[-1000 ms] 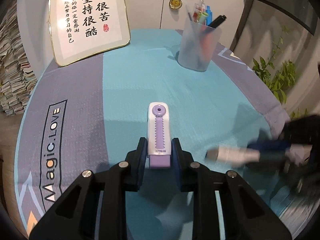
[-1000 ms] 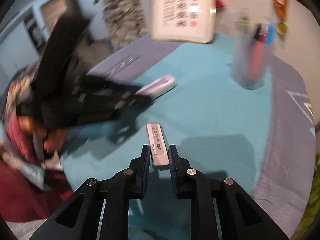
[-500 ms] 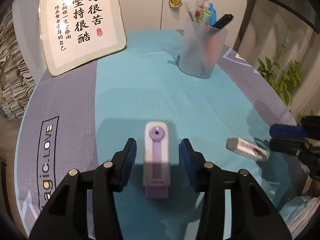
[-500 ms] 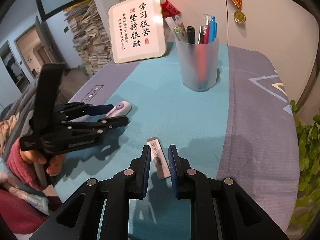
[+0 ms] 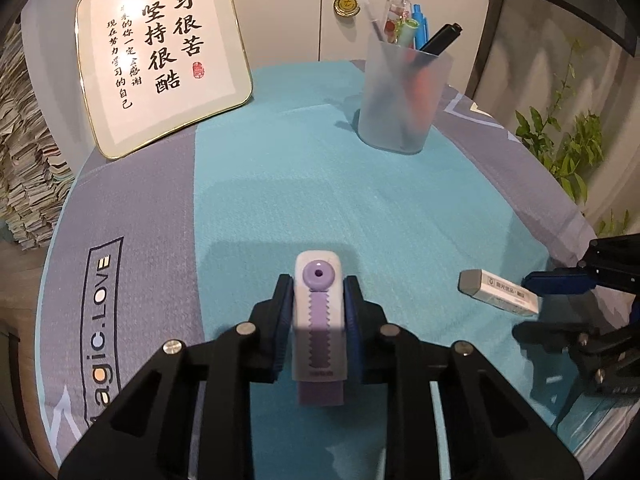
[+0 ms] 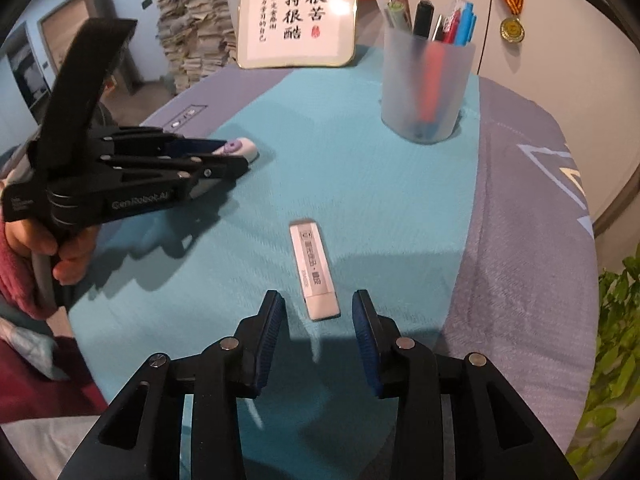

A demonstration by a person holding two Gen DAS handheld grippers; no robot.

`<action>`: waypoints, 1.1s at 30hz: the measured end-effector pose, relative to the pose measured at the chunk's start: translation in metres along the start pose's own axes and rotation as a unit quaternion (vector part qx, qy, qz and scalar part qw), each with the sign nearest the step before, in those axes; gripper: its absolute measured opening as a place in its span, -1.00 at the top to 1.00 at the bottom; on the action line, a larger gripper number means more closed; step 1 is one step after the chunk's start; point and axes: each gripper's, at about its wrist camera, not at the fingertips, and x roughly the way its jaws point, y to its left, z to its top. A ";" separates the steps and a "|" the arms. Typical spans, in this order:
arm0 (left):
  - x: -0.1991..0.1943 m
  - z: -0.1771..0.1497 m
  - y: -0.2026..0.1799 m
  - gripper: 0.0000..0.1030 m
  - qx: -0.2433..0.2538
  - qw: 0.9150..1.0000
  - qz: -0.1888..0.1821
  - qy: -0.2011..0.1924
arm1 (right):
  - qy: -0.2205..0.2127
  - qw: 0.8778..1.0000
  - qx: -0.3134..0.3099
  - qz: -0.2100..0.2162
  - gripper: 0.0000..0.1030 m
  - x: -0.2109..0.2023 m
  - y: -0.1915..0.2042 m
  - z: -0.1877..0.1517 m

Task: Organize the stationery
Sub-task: 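Lift the correction tape with the left tool while the right tool grasps the white eraser, then carry the white eraser over the frosted cup and lower it with the right tool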

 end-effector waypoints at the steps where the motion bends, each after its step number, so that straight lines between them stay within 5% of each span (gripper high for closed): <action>1: 0.000 0.000 0.000 0.54 0.000 1.000 0.001 0.000 | 0.000 1.000 0.000 -0.001 0.48 0.000 0.000 0.000; 2: -0.001 -0.001 0.000 0.54 0.000 1.000 0.001 0.000 | -0.001 1.000 -0.003 -0.002 0.65 0.000 0.001 0.000; 15: -0.005 -0.001 0.000 0.55 -0.020 1.000 -0.012 -0.002 | -0.096 0.994 0.044 0.012 0.67 -0.052 -0.017 0.015; 27: -0.065 0.008 -0.012 0.55 -0.010 0.995 -0.036 -0.097 | -0.136 0.987 0.091 -0.008 0.67 -0.074 -0.030 0.036; 33: -0.069 0.011 -0.019 0.55 -0.006 0.994 -0.040 -0.106 | -0.154 0.981 0.117 -0.024 0.67 -0.085 -0.037 0.047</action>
